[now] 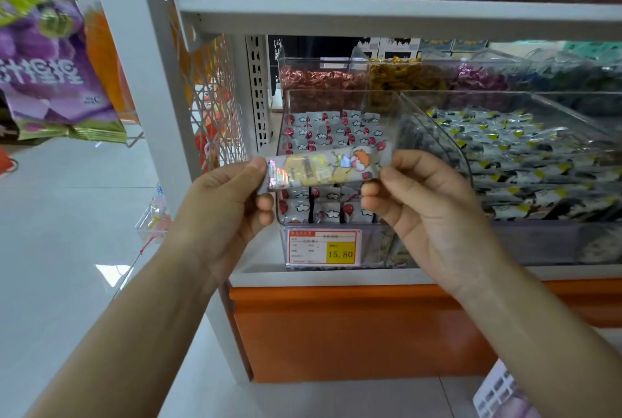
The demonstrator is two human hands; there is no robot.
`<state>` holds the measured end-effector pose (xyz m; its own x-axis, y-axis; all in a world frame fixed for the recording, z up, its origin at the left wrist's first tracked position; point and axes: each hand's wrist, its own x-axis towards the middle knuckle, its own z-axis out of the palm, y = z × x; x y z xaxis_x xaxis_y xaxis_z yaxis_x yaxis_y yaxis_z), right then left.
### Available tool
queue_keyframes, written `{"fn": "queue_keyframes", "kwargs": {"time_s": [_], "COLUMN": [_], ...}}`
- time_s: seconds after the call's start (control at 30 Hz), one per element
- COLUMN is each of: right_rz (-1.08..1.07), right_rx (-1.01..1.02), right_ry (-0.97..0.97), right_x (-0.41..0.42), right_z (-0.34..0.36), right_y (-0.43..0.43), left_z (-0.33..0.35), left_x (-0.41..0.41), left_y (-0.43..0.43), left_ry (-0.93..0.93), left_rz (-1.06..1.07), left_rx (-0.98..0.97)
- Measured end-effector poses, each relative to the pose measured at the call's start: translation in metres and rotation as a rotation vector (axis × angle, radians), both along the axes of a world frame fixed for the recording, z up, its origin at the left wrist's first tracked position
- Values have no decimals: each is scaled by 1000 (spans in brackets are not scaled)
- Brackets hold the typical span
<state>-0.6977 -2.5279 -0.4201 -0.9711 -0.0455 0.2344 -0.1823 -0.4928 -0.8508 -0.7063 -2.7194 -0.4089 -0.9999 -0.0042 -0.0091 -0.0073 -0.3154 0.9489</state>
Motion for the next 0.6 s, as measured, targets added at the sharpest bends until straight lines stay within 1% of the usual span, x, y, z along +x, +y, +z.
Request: {"fn": "queue_keyframes", "kwargs": {"time_s": [0.07, 0.13, 0.27, 0.33, 0.43, 0.53, 0.6], "right_rz": [19, 8, -24, -64, -169, -196, -199], "right_rx": [11, 17, 94, 170, 274, 350, 437], "right_ry": [29, 27, -82, -89, -22, 60, 104], "right_x": [2, 1, -2, -3, -4, -6, -5], "right_z": [-1, -1, -1, -2, -5, -8, -8], "right_y": [-2, -3, 2, 6, 9, 11, 11], "left_z": [-2, -2, 1, 3, 5, 4, 3], "left_x": [0, -1, 1, 1, 2, 1, 1], "left_y": [-1, 0, 0, 1, 1, -1, -2], "left_ry": [-43, -41, 61, 119, 166, 224, 230], "left_rz": [27, 28, 1, -38, -93, -85, -87], "left_rx": [53, 63, 7, -33, -77, -204, -225]}}
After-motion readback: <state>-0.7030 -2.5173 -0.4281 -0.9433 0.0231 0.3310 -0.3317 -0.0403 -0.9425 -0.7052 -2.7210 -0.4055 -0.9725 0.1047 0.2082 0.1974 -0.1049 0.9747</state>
